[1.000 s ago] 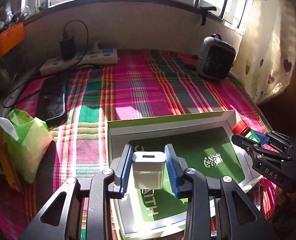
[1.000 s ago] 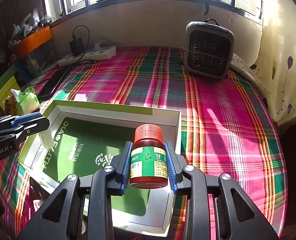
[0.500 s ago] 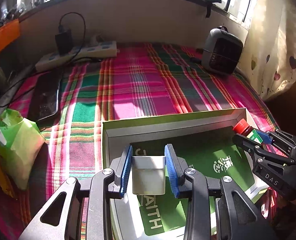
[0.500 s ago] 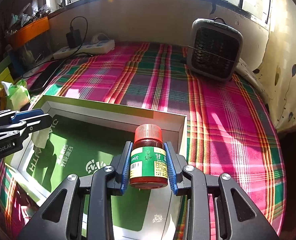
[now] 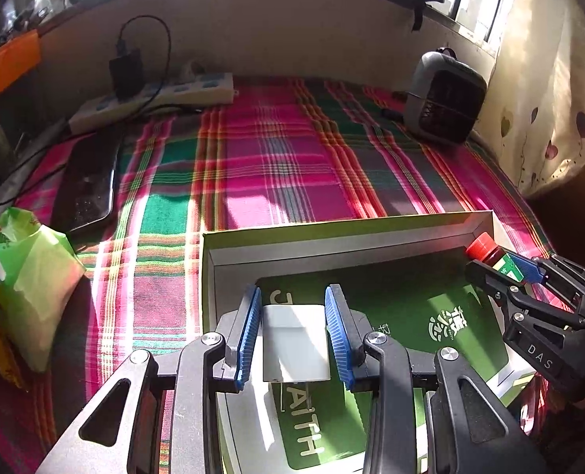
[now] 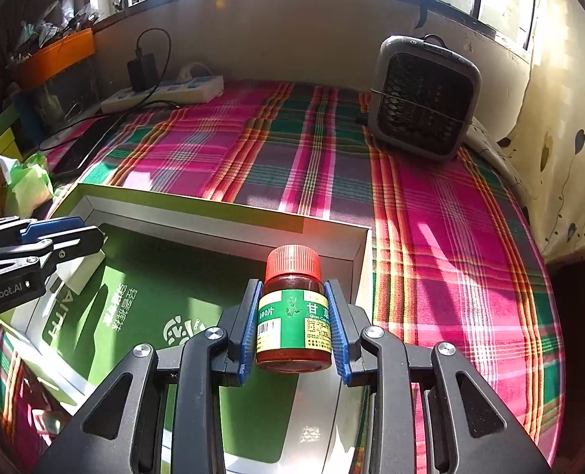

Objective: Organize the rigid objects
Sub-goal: 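Lower charger into box with left tool while right tool releases the jar inside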

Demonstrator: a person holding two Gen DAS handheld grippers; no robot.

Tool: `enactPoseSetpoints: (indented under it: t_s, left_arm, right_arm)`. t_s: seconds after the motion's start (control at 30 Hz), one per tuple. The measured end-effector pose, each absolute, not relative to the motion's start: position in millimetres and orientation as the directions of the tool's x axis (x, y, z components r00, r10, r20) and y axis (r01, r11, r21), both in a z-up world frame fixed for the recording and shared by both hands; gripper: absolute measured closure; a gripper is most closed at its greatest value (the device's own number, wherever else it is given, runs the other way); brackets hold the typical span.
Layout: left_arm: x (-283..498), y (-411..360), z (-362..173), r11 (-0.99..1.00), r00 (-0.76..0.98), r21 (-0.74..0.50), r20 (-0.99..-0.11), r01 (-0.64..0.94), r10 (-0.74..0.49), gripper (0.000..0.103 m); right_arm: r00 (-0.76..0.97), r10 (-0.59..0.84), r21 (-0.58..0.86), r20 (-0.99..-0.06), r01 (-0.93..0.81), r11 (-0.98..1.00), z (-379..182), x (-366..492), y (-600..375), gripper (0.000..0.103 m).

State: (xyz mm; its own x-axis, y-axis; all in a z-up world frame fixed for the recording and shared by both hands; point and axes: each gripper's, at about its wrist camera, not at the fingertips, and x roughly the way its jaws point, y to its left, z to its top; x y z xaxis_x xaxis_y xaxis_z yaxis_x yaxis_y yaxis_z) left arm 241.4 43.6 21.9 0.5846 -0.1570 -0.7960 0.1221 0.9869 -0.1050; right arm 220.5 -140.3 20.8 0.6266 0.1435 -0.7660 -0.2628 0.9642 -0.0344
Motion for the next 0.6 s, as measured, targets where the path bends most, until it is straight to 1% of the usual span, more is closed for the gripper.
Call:
enactPoseSetpoints:
  t_s: [0.27,0.5,0.6]
  left_arm:
    - [240.7,42.9,21.7,0.987,0.583,-0.104,-0.797,0.12,-0.155,0.07]
    - [236.1,42.5,22.9,0.986,0.588,-0.112,-0.792,0.122,-0.163,0.062]
    - [233.8,42.0,23.2,0.987,0.59,-0.105,-0.792,0.122,-0.157,0.06]
  right_arm:
    - [0.631,0.151,-0.028,-0.76,-0.265,0.964,21.6,220.0,-141.8,0.069]
    - [0.631,0.172,-0.012,-0.757,-0.277,0.961,22.4,217.6,-139.3,0.059]
    - [0.633,0.179,-0.008,-0.753,-0.28,0.96,23.2,216.4,-138.4,0.055]
